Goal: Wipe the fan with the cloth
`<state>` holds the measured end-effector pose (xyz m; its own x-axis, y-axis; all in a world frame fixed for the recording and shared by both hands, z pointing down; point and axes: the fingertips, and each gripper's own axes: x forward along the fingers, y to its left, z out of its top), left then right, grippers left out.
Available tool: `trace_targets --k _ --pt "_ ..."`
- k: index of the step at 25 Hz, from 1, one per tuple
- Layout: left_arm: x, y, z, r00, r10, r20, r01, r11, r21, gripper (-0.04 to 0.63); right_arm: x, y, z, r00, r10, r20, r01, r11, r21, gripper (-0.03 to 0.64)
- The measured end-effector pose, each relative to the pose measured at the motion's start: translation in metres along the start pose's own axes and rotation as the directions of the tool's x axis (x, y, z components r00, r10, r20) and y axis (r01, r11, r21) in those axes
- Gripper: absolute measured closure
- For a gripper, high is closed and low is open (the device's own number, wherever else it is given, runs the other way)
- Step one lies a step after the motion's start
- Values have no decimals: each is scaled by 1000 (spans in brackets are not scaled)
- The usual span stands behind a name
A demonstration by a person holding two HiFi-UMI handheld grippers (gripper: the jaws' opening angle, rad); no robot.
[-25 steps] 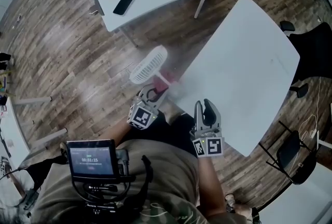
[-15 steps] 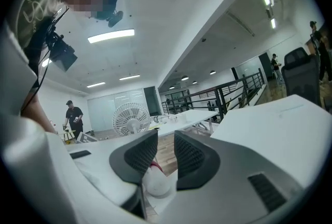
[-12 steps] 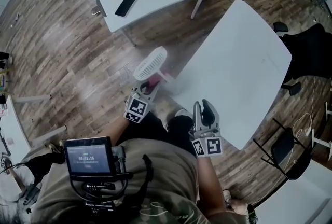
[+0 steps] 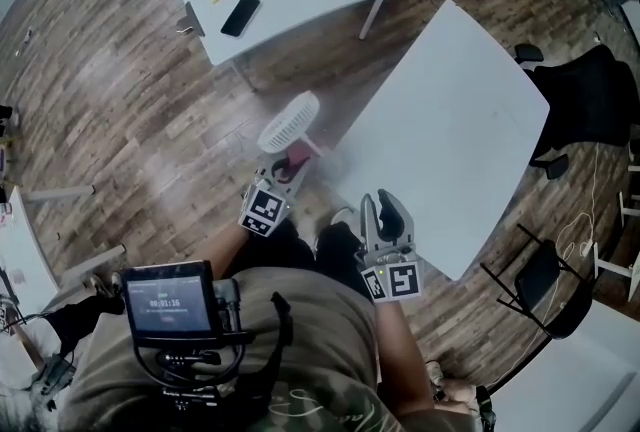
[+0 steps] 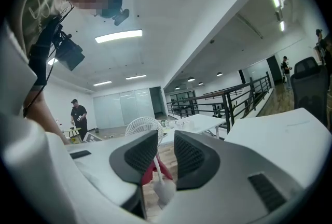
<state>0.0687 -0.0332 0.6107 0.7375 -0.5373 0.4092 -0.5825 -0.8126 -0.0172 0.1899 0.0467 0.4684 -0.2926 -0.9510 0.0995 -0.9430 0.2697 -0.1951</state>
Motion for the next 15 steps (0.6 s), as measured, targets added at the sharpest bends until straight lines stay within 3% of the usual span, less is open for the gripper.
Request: trace_targets --k 9,15 --pt "22 -15 -33 997 -83 -12 83 996 35 515 -17 3 -30 994 -114 1 114 993 37 520" --pt "35 -11 -51 996 -89 20 87 994 64 515 16 39 -38 998 -34 57 34 999 -15 522"
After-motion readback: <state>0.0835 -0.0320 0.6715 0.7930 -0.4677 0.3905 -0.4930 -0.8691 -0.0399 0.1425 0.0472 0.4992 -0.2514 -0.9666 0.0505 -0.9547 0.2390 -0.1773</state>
